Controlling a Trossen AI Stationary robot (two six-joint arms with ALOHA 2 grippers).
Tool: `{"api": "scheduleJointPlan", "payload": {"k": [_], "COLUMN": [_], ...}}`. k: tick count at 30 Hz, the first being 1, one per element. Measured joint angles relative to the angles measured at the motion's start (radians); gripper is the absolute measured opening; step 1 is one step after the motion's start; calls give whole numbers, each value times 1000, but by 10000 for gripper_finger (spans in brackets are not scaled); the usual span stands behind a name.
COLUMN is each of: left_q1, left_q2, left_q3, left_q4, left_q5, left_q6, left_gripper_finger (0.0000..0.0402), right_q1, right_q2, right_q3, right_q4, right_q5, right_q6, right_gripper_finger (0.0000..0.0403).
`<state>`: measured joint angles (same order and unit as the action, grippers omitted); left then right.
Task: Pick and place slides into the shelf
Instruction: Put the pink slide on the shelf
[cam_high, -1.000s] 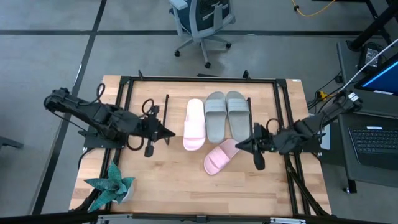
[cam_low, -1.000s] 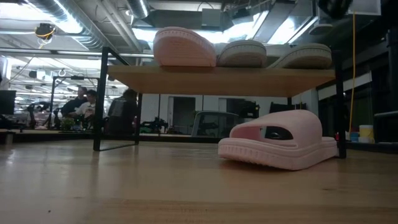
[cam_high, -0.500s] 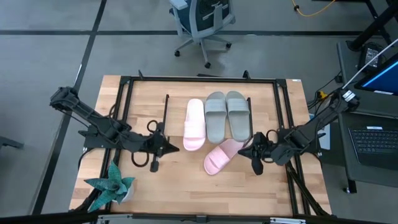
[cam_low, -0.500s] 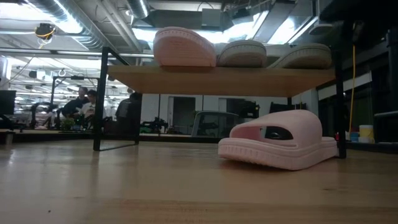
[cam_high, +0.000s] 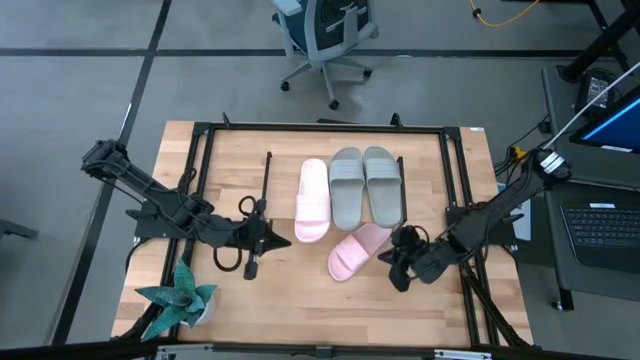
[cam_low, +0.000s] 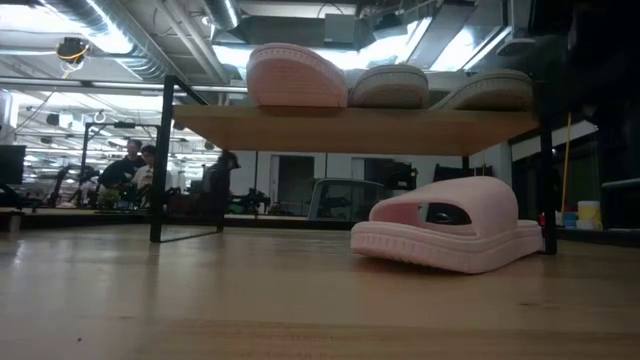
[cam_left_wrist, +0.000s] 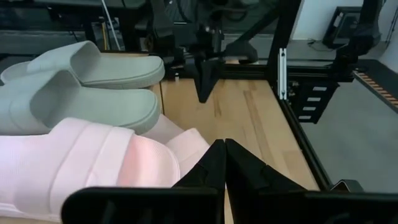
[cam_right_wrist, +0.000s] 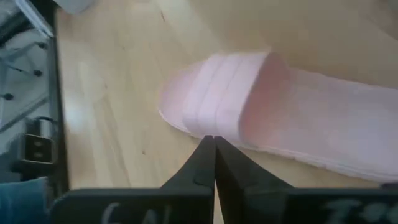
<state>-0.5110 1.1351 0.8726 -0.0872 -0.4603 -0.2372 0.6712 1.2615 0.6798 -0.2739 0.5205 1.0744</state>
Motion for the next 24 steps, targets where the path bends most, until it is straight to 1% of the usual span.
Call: {"api": "scheduleJointPlan", "payload": {"k": [4, 11, 15, 19, 24], "left_q1": [0, 2, 2, 2, 2], "left_q2": [0, 0, 0, 0, 0], "left_q3": [0, 0, 0, 0, 0], "left_q4": [0, -1, -1, -2, -2], "left_q5": [0, 1, 1, 1, 1], "left_q6": [0, 2, 3, 3, 2], "left_gripper_finger": [0, 0, 0, 0, 0], "right_q1": [0, -18, -41, -57, -60], "right_q2": [41, 71, 92, 116, 162], "right_q3": [0, 0, 0, 0, 0], "right_q4": [48, 69, 78, 84, 85], "right_q5": [1, 2, 2, 1, 0], "right_q6": [18, 17, -13, -31, -33], "right_gripper_finger": [21, 87, 117, 133, 137]}}
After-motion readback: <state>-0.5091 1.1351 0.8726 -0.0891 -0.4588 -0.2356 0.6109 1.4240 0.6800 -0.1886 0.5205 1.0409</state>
